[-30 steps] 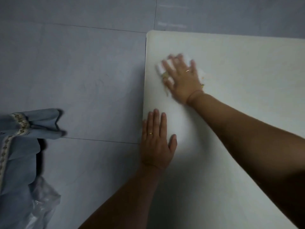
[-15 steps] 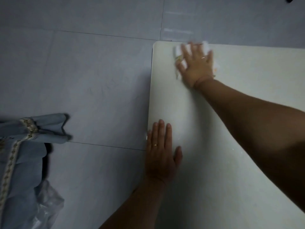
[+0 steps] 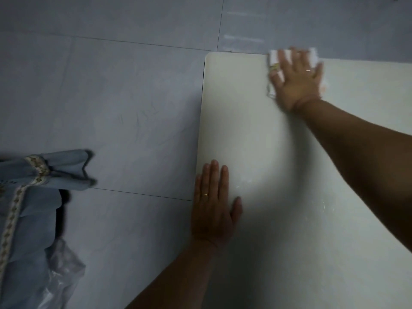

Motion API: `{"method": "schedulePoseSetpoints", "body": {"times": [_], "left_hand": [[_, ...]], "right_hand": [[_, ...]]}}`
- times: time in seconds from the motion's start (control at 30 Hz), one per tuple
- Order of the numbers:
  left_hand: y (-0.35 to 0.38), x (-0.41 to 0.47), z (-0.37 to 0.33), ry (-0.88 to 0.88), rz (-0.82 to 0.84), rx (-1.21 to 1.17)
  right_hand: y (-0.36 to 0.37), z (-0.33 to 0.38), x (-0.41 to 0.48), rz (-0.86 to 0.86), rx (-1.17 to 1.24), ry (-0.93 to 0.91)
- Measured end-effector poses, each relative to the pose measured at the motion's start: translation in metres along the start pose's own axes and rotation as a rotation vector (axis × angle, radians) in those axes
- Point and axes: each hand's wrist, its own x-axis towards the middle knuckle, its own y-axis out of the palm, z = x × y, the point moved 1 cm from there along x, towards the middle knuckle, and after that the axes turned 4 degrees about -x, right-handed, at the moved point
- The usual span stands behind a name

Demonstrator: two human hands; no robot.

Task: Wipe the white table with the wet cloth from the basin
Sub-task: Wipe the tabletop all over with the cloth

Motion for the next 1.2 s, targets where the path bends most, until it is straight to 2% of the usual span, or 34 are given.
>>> {"method": "schedulePoseSetpoints", "body": {"times": [0.1, 0.17, 0.2, 0.27, 0.33, 0.37, 0.43, 0.5, 0.57, 0.6, 0.67, 0.73, 0.8, 0.83, 0.9, 0.97, 1.03, 1.07, 1.13, 1.2], "left_hand": [[0.000, 0.000, 0.000, -0.008, 0.012, 0.000], [0.000, 0.000, -0.001, -0.008, 0.028, 0.011], [-0.001, -0.001, -0.001, -0.010, 0.031, 0.017], [-0.002, -0.001, -0.001, -0.016, 0.034, 0.027], [-0.002, -0.001, -0.001, -0.010, 0.024, 0.028], [-0.001, -0.001, -0.001, -0.005, 0.017, 0.032], [0.000, 0.000, 0.000, 0.002, 0.013, 0.043], [0.001, 0.000, 0.000, -0.001, 0.023, 0.056], [0.002, 0.000, -0.001, -0.011, 0.040, 0.079], [0.002, 0.000, -0.001, -0.014, 0.046, 0.088], [0.001, 0.000, -0.001, -0.011, 0.050, 0.104], [0.000, 0.001, -0.001, -0.005, 0.051, 0.120], [-0.001, 0.000, -0.001, 0.001, 0.057, 0.118], [-0.001, 0.000, -0.001, 0.001, 0.058, 0.114], [-0.001, 0.001, -0.001, 0.000, 0.058, 0.118], [-0.001, 0.002, -0.001, -0.002, 0.058, 0.123], [-0.002, 0.002, -0.002, -0.010, 0.073, 0.134], [-0.003, 0.002, -0.004, -0.015, 0.092, 0.140], [-0.005, 0.002, -0.006, -0.021, 0.125, 0.141], [-0.009, 0.002, -0.008, -0.021, 0.131, 0.142]], "right_hand": [[0.000, -0.010, -0.008, 0.028, 0.036, 0.309], [0.004, 0.023, -0.019, 0.048, 0.045, 0.326], [0.008, 0.041, -0.027, 0.042, 0.022, 0.235], [0.013, 0.063, -0.048, 0.017, -0.022, -0.060], [0.010, 0.045, -0.059, 0.031, -0.059, -0.283], [0.009, 0.024, -0.061, 0.022, -0.071, -0.307], [0.008, -0.024, -0.065, 0.010, -0.067, -0.157], [0.009, -0.052, -0.070, 0.002, 0.002, 0.114], [0.013, -0.037, -0.077, 0.005, 0.047, 0.316], [0.017, -0.017, -0.084, 0.012, 0.052, 0.345], [0.026, 0.027, -0.105, 0.014, 0.029, 0.218], [0.032, 0.052, -0.131, 0.007, -0.014, -0.048], [0.030, 0.035, -0.142, 0.029, -0.061, -0.272], [0.030, 0.015, -0.143, 0.019, -0.073, -0.302], [0.027, -0.031, -0.143, 0.006, -0.062, -0.169], [0.026, -0.058, -0.146, -0.004, 0.012, 0.117], [0.030, -0.043, -0.152, -0.011, 0.062, 0.360], [0.032, -0.024, -0.160, 0.005, 0.072, 0.400], [0.040, 0.015, -0.184, 0.017, 0.051, 0.245], [0.044, 0.031, -0.217, 0.049, -0.009, -0.074]]}}
